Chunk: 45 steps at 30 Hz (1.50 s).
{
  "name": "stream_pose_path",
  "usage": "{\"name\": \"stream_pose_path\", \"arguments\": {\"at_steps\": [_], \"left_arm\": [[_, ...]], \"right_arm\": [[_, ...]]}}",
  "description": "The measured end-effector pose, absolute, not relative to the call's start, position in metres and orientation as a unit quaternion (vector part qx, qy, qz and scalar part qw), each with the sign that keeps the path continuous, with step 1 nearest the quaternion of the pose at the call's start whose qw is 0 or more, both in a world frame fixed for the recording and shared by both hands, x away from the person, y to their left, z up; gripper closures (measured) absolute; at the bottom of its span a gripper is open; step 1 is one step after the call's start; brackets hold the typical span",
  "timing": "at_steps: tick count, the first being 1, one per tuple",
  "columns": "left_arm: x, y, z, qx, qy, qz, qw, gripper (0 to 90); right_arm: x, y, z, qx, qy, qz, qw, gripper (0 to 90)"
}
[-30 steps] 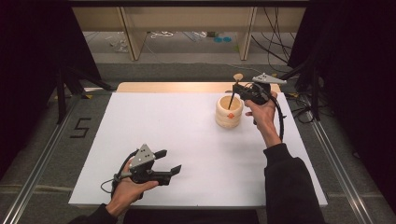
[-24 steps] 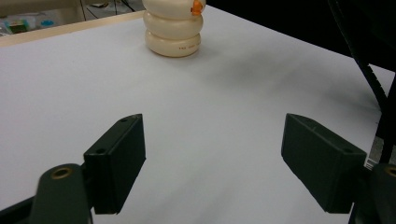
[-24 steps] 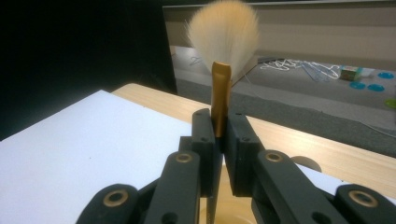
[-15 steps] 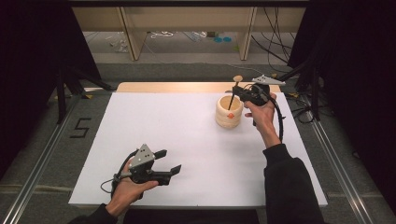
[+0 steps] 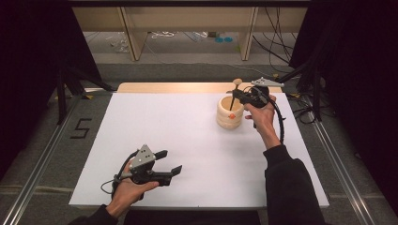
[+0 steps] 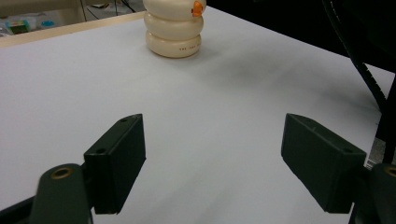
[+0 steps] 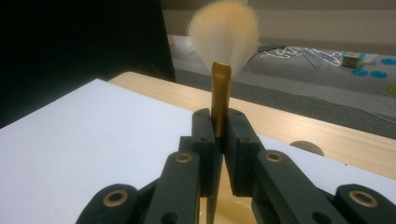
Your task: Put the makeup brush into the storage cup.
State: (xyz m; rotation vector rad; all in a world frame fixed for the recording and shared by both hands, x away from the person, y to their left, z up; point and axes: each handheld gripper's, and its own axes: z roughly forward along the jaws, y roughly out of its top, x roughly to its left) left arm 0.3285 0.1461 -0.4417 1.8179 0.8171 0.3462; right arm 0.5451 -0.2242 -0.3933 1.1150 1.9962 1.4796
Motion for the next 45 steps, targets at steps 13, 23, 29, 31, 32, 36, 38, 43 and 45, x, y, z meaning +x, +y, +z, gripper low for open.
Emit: {"name": "stream_pose_path", "arguments": {"at_steps": [13, 23, 29, 31, 32, 36, 38, 43, 45], "left_arm": [[0.328, 0.146, -0.442, 0.761, 0.343, 0.146, 0.531, 21.7], [0.329, 0.146, -0.442, 0.761, 0.344, 0.146, 0.530, 21.7], [0.329, 0.147, -0.442, 0.760, 0.342, 0.143, 0.534, 21.7], [0.329, 0.147, -0.441, 0.761, 0.343, 0.144, 0.531, 21.7], [0.329, 0.147, -0.441, 0.761, 0.342, 0.144, 0.532, 21.7], [0.329, 0.147, -0.442, 0.760, 0.342, 0.144, 0.533, 21.7], [0.329, 0.147, -0.441, 0.761, 0.343, 0.144, 0.532, 21.9], [0.329, 0.147, -0.441, 0.759, 0.345, 0.147, 0.532, 21.9], [0.329, 0.148, -0.441, 0.759, 0.345, 0.147, 0.532, 21.9]], "right_arm": [[0.547, -0.223, -0.404, 0.404, 0.722, 0.523, 0.203, 83.1], [0.548, -0.221, -0.413, 0.413, 0.729, 0.513, 0.185, 82.5], [0.548, -0.219, -0.419, 0.448, 0.723, 0.495, 0.179, 51.5], [0.549, -0.218, -0.417, 0.466, 0.718, 0.487, 0.173, 36.5], [0.548, -0.218, -0.416, 0.474, 0.712, 0.489, 0.173, 33.3], [0.545, -0.220, -0.410, 0.479, 0.705, 0.488, 0.189, 27.8], [0.543, -0.222, -0.407, 0.485, 0.703, 0.486, 0.187, 25.8], [0.536, -0.224, -0.399, 0.484, 0.700, 0.488, 0.195, 23.3], [0.533, -0.224, -0.396, 0.484, 0.699, 0.489, 0.197, 21.8]]}}
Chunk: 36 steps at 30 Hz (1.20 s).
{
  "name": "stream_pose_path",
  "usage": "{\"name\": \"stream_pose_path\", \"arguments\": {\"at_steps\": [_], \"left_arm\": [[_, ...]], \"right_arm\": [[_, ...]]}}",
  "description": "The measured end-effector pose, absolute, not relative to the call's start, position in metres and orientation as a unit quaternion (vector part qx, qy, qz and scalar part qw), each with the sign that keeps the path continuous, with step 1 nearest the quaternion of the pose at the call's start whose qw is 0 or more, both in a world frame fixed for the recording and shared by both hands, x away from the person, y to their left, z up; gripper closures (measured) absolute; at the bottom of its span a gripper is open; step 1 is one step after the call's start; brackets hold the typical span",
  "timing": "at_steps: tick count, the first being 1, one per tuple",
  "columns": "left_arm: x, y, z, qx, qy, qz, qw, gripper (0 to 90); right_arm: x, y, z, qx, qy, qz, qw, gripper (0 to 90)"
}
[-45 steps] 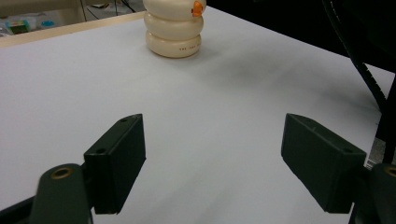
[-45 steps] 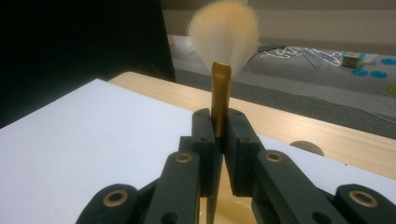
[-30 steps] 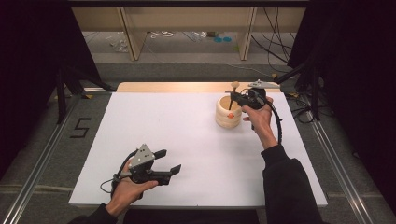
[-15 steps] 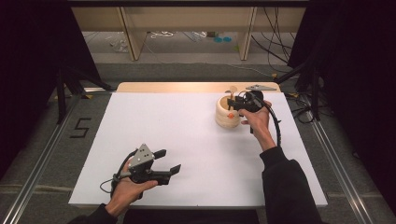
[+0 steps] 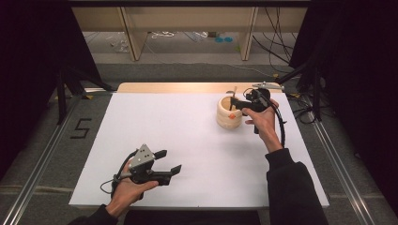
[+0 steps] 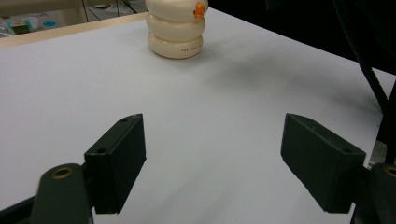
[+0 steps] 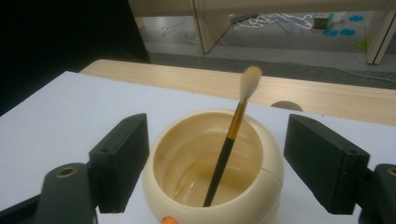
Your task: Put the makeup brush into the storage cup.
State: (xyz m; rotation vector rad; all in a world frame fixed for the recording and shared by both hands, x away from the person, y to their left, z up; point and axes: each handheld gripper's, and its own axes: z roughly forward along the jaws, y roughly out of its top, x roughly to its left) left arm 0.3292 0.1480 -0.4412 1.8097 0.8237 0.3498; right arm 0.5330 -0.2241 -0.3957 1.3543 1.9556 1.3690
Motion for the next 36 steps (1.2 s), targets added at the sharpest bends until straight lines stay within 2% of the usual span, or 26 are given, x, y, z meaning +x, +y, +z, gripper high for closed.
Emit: {"name": "stream_pose_path", "arguments": {"at_steps": [17, 36], "left_arm": [[0.329, 0.149, -0.440, 0.757, 0.346, 0.149, 0.534, 21.8], [0.329, 0.149, -0.439, 0.754, 0.347, 0.152, 0.537, 21.7]], "right_arm": [[0.507, -0.214, -0.374, 0.455, 0.702, 0.509, 0.205, 20.0], [0.478, -0.200, -0.370, 0.425, 0.717, 0.514, 0.204, 16.9]]}}
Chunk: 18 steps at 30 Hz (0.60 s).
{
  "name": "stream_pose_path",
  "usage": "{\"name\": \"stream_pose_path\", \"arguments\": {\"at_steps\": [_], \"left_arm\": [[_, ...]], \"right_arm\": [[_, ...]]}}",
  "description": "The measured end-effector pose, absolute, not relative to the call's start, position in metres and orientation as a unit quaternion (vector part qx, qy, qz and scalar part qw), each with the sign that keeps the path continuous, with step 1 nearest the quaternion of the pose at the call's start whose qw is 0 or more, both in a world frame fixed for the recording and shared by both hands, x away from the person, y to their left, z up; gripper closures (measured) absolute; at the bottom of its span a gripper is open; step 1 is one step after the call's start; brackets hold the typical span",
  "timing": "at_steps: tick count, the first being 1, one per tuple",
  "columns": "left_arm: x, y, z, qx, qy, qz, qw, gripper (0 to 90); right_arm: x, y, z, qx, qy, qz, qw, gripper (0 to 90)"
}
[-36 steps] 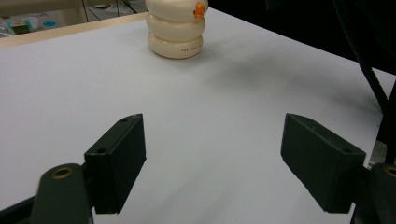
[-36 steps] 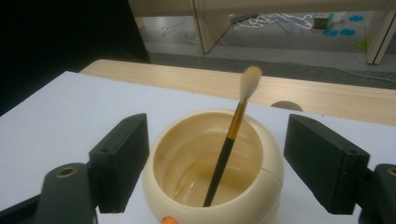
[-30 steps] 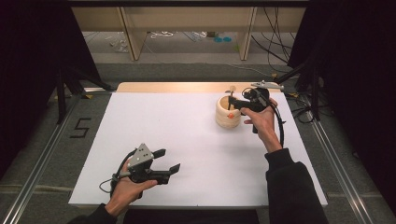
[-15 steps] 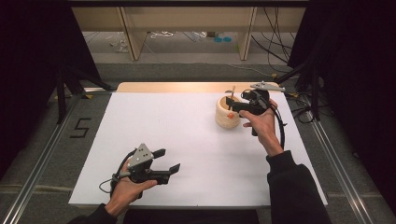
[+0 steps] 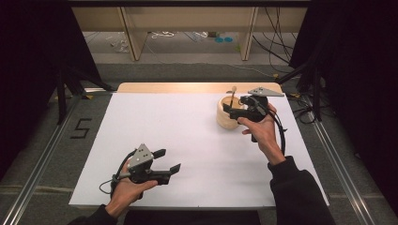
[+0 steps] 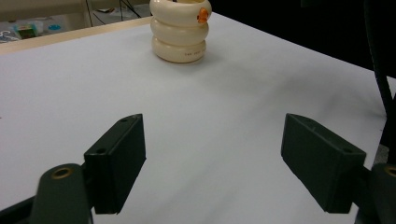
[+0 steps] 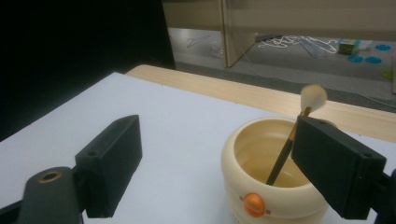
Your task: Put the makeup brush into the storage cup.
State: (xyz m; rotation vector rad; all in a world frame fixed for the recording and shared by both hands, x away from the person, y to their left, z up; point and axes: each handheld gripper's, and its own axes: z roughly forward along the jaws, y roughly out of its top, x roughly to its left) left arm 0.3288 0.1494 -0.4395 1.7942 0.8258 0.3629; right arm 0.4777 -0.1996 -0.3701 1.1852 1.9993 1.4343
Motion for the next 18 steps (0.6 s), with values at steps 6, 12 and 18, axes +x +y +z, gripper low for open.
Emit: {"name": "stream_pose_path", "arguments": {"at_steps": [6, 12, 18], "left_arm": [[0.329, 0.150, -0.439, 0.752, 0.349, 0.152, 0.538, 21.7], [0.329, 0.151, -0.438, 0.751, 0.350, 0.155, 0.538, 21.7], [0.329, 0.151, -0.438, 0.751, 0.350, 0.155, 0.538, 21.6]], "right_arm": [[0.471, -0.194, -0.371, 0.411, 0.720, 0.521, 0.201, 16.5], [0.465, -0.189, -0.372, 0.402, 0.731, 0.516, 0.196, 16.1], [0.461, -0.186, -0.375, 0.401, 0.730, 0.519, 0.192, 16.0]]}}
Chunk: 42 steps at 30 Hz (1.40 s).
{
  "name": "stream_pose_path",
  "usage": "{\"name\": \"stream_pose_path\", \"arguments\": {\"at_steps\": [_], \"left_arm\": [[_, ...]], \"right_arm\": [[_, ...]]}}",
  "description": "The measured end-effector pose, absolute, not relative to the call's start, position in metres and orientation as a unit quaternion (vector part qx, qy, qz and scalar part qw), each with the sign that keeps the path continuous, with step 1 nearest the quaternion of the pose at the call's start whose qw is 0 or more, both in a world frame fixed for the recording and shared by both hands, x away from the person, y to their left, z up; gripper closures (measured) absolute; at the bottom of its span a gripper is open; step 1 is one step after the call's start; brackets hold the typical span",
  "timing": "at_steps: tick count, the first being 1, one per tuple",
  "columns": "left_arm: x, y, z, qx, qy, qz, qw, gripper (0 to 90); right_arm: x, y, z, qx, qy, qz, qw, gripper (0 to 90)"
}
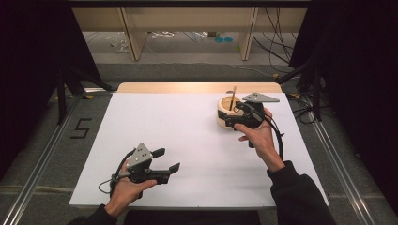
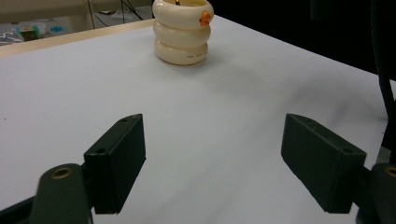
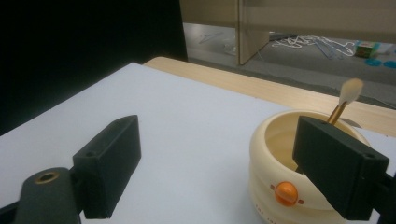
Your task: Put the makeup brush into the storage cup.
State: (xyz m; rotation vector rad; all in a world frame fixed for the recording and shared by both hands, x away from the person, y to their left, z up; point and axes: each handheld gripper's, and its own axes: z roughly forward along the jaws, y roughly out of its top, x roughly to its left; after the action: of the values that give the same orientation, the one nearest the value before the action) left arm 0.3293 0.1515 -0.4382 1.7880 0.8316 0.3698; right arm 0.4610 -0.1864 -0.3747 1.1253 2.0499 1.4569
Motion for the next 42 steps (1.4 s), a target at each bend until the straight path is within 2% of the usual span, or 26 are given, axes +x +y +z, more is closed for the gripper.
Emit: {"name": "stream_pose_path", "arguments": {"at_steps": [14, 25, 27, 29, 31, 32, 40, 42], "left_arm": [[0.330, 0.152, -0.438, 0.749, 0.348, 0.154, 0.542, 21.6], [0.329, 0.152, -0.437, 0.750, 0.349, 0.157, 0.539, 21.6], [0.329, 0.152, -0.438, 0.751, 0.350, 0.157, 0.538, 21.5], [0.330, 0.152, -0.437, 0.749, 0.349, 0.158, 0.541, 21.5], [0.330, 0.152, -0.437, 0.750, 0.349, 0.158, 0.540, 21.5], [0.330, 0.152, -0.437, 0.750, 0.349, 0.158, 0.539, 21.5], [0.331, 0.153, -0.438, 0.749, 0.349, 0.157, 0.541, 21.4], [0.330, 0.153, -0.438, 0.750, 0.349, 0.158, 0.539, 21.5]], "right_arm": [[0.448, -0.180, -0.380, 0.383, 0.732, 0.530, 0.191, 15.9], [0.436, -0.178, -0.386, 0.378, 0.738, 0.533, 0.170, 16.0], [0.436, -0.178, -0.388, 0.372, 0.737, 0.535, 0.181, 16.0], [0.433, -0.178, -0.390, 0.378, 0.738, 0.533, 0.168, 16.0], [0.433, -0.179, -0.392, 0.369, 0.738, 0.536, 0.180, 16.0], [0.430, -0.178, -0.393, 0.376, 0.737, 0.536, 0.168, 16.0], [0.422, -0.179, -0.402, 0.360, 0.739, 0.541, 0.178, 15.9], [0.419, -0.178, -0.402, 0.363, 0.741, 0.541, 0.164, 15.9]]}}
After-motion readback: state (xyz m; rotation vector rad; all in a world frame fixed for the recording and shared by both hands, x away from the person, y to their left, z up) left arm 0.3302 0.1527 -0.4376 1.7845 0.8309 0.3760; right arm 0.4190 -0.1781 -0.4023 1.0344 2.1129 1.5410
